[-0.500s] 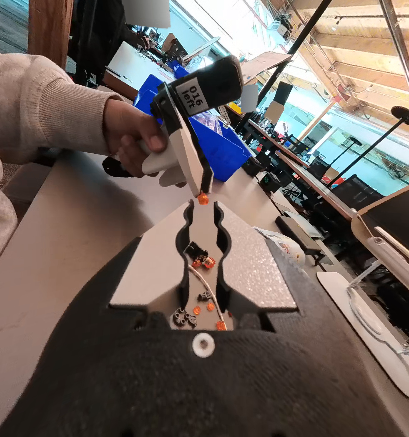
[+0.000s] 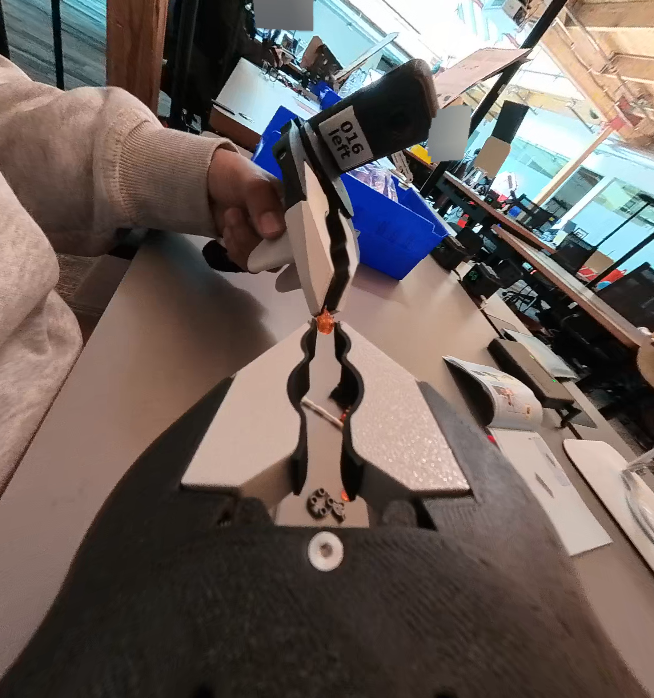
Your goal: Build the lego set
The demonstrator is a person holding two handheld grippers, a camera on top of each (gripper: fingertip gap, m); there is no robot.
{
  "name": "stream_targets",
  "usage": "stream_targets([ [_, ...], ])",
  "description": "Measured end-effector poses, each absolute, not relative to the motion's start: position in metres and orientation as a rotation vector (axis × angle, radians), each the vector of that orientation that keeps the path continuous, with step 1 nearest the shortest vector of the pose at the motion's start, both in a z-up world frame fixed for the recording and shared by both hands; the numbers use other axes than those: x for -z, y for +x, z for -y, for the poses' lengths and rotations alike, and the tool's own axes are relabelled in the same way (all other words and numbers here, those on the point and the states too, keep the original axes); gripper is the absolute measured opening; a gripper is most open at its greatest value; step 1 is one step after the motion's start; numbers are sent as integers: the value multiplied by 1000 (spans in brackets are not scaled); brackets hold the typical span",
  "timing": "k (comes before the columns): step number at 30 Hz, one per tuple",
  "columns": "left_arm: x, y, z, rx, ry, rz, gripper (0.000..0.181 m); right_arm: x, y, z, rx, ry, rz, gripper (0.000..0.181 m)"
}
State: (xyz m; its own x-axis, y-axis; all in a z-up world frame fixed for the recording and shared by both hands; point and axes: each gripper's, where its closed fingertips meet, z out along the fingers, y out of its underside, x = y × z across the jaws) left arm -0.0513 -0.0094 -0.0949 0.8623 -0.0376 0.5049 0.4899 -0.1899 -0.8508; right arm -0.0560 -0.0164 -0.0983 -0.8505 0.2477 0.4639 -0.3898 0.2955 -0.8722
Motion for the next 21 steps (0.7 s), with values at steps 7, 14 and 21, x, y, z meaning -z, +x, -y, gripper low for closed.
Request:
stream_targets([
  [7, 94, -49, 10, 539, -1687, 350, 0, 98, -54, 17, -1612, 132, 2050, 8],
  [14, 89, -48, 9, 570, -1640, 342, 0, 91, -51, 17, -1667, 127, 2033, 7],
  [21, 83, -62, 10, 541, -1559, 417, 11, 86, -54, 14, -1679, 91, 2008, 7],
])
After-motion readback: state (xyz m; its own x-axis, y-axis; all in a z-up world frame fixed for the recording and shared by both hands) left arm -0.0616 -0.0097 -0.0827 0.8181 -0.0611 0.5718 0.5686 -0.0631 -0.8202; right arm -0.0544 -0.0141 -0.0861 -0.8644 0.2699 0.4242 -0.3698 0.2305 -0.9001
